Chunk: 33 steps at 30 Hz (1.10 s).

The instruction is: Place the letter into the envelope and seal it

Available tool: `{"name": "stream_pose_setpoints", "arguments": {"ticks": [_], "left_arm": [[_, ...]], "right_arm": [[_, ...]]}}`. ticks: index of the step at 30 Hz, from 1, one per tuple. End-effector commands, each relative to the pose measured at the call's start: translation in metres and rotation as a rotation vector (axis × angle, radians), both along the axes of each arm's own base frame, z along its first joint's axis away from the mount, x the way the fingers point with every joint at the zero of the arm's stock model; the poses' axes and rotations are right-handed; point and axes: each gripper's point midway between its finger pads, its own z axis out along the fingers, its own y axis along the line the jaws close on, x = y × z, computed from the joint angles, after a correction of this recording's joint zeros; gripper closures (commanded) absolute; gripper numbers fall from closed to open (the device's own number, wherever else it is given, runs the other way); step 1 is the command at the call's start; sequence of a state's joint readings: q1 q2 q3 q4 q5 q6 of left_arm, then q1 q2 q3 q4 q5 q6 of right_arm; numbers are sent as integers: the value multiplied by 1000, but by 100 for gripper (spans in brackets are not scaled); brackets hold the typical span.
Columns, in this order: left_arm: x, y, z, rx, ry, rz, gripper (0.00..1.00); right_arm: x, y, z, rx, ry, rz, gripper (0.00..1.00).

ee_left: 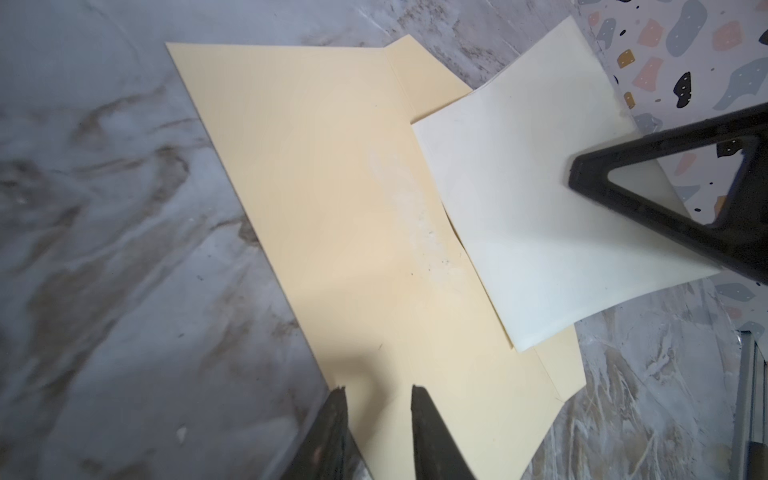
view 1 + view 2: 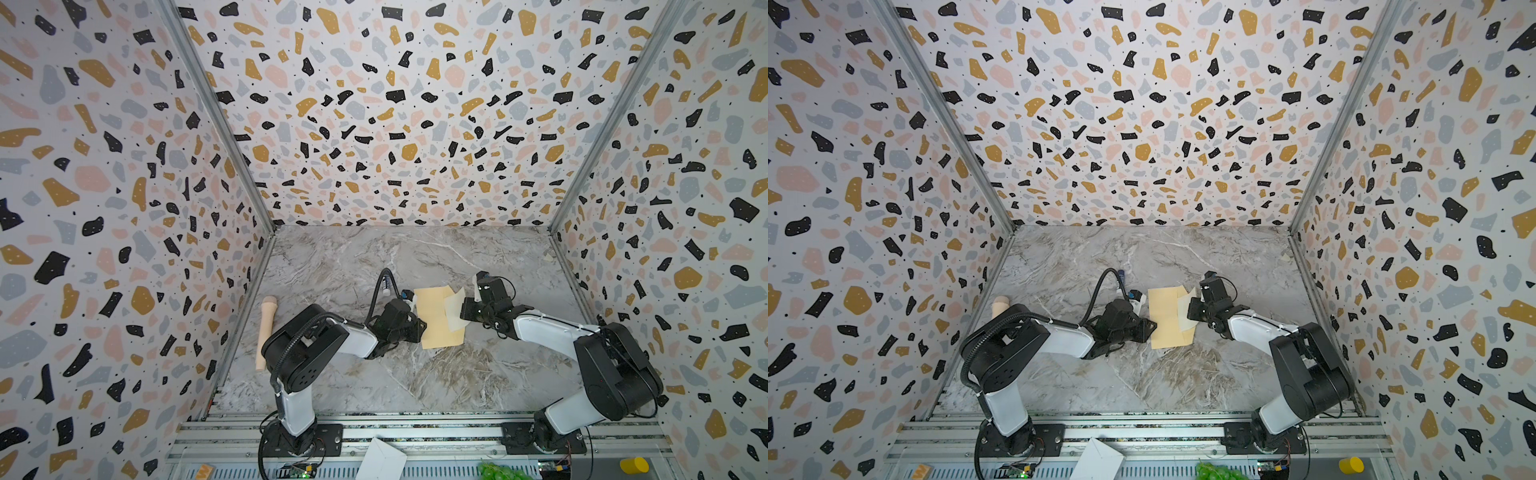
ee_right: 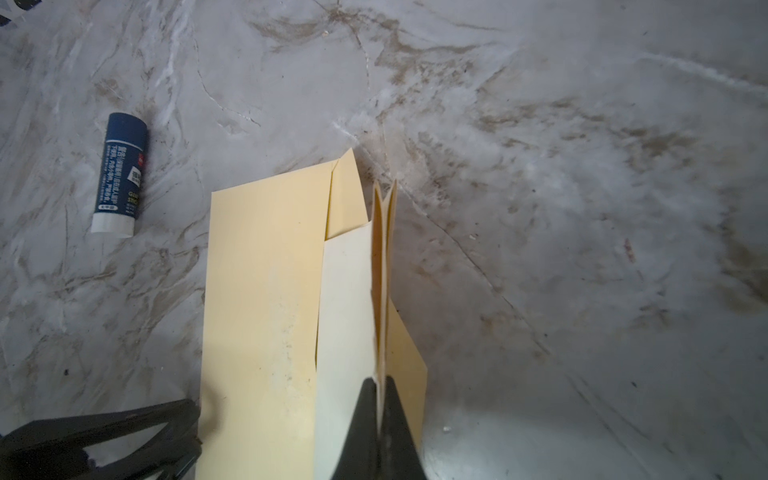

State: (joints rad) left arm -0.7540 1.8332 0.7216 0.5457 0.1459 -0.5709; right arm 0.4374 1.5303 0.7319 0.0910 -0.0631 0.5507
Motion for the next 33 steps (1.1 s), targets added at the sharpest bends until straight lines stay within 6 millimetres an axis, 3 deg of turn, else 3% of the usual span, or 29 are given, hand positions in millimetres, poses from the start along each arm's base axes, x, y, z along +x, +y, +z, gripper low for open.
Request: {"name": "stream_pose_setpoints", "arguments": {"ticks": [1,6,18,23,33], "left_arm": [[-2,6,-21,80,19,1,71],[-1,9,-26,105,18,0,72],[1,13,-35,156,17,3,73],[1,13,-39,164,23,1,73],[0,13,-44,167,31,-1,73]], "right_arm": [[2,4,1,-6,-33,54,100],[5,-1,4,-30,-55,68,100],[19,11,35,-114,-161,248,100],[22,10,31,-156,-148,273,100],[19,4,3,-116,-82,204,100]]}}
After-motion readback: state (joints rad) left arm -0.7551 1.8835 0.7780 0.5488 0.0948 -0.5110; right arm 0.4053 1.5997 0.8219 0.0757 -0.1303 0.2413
